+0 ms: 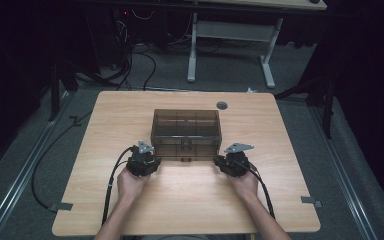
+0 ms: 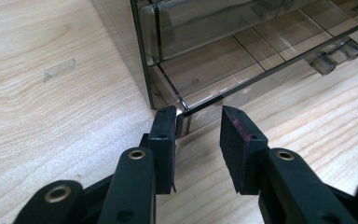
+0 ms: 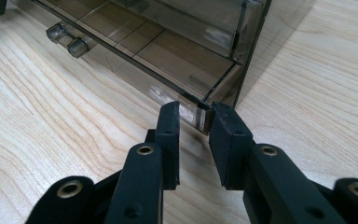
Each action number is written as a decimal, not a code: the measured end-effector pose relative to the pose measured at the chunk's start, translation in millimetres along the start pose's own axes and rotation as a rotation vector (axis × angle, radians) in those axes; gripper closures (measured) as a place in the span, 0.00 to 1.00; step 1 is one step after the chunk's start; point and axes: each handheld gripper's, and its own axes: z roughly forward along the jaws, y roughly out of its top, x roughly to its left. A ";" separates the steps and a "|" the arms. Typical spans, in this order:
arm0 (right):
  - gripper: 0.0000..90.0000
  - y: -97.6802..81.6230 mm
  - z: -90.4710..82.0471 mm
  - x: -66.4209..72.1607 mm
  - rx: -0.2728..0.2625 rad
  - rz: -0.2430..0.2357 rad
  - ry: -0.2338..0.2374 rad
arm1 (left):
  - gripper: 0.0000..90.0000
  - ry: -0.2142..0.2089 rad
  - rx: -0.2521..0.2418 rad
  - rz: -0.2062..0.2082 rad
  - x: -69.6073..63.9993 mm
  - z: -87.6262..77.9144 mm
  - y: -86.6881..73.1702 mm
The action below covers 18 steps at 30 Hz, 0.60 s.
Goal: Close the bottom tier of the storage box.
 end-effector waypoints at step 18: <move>0.82 -7.3 -7.6 6.6 0.012 -0.012 0.015 | 0.74 -0.011 0.014 0.004 -3.5 -13.5 -7.3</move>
